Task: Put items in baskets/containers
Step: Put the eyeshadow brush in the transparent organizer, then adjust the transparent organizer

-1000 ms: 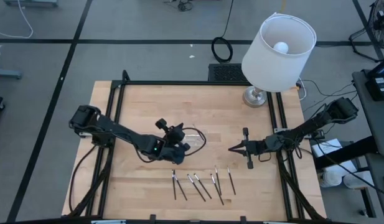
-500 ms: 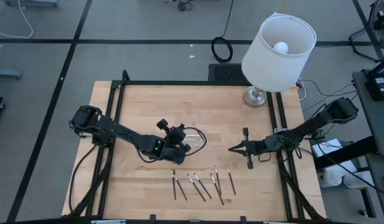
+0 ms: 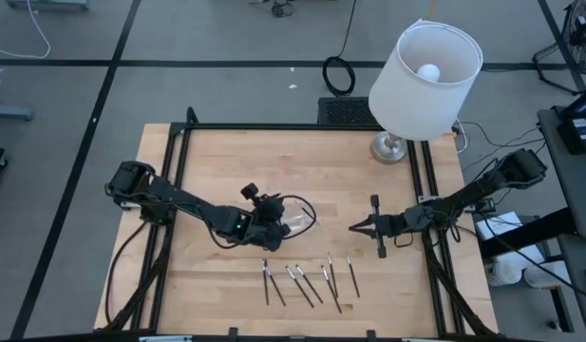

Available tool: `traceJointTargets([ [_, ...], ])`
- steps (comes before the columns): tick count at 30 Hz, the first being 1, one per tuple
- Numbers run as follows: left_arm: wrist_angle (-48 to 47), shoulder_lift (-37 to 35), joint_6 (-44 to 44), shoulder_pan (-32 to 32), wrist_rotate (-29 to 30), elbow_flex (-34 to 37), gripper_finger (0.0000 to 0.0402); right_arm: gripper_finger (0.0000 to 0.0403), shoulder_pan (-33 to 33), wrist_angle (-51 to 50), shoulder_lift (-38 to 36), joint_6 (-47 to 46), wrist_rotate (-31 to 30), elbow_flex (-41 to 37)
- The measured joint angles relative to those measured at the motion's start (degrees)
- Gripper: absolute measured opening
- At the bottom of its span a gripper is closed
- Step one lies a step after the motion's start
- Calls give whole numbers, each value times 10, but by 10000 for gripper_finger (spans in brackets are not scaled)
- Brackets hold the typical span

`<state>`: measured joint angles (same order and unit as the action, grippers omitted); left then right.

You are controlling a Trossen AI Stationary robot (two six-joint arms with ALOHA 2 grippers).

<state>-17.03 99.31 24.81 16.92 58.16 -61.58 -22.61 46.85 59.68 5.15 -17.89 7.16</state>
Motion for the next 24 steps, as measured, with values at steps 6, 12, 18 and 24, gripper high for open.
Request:
traceJointTargets([
  [6, -5, -16, -37, 12, 22, 0, 138, 0, 0, 0, 0, 0, 0, 0],
  [12, 7, -91, -46, 56, -66, 0, 148, 0, 0, -4, 0, 0, 0, 0],
  [18, 26, -84, -7, 117, -158, 0, 48, 0, 0, -4, 0, 0, 0, 0],
  [24, 54, -22, 30, 164, -168, 0, 8, 0, 0, 3, 0, -7, 0, 0],
])
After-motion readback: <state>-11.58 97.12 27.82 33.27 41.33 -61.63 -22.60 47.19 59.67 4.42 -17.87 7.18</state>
